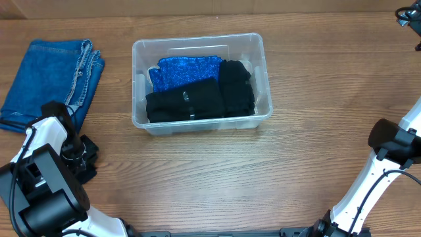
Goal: Pack container
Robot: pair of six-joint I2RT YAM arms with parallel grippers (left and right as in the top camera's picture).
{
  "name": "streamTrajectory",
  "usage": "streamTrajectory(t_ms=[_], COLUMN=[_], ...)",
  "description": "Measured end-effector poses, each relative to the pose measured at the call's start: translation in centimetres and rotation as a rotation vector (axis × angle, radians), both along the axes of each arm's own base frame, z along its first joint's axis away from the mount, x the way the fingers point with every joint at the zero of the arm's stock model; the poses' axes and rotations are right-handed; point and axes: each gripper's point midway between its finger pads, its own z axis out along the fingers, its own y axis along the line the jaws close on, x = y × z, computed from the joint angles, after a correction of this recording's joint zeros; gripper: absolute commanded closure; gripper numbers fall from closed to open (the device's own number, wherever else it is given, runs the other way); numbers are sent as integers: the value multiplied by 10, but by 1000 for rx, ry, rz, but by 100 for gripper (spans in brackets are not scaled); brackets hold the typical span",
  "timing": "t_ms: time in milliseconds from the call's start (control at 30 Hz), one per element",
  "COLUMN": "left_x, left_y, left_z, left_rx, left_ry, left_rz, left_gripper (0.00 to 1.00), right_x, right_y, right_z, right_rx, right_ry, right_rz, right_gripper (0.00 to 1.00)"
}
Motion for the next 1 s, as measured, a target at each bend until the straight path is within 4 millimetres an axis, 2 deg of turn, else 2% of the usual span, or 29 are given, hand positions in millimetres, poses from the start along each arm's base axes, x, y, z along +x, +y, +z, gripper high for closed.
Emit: streamTrajectory(t_ms=[233, 367, 500, 533, 667, 800, 1000], left_x=[1, 19, 49, 61, 87, 101, 125], left_y=[-4, -18, -16, -14, -13, -18, -40], left_z=[2, 19, 66, 84, 133, 165, 203], left_rx=[-31, -147, -198, -206, -226, -230, -241], left_ry=[-1, -38, -106, -144, -243, -308, -407], left_rz=[4, -22, -57, -71, -124, -172, -271], left_gripper=[96, 96, 96, 96, 96, 96, 96], right_x=[0, 0, 0, 0, 0, 0, 0], right_y=[0, 0, 0, 0, 0, 0, 0], right_z=[0, 0, 0, 0, 0, 0, 0], right_rx=[0, 0, 0, 0, 0, 0, 0], right_ry=[0, 0, 0, 0, 0, 0, 1], right_rz=[0, 0, -1, 0, 0, -1, 0], right_gripper=[0, 0, 0, 0, 0, 0, 0])
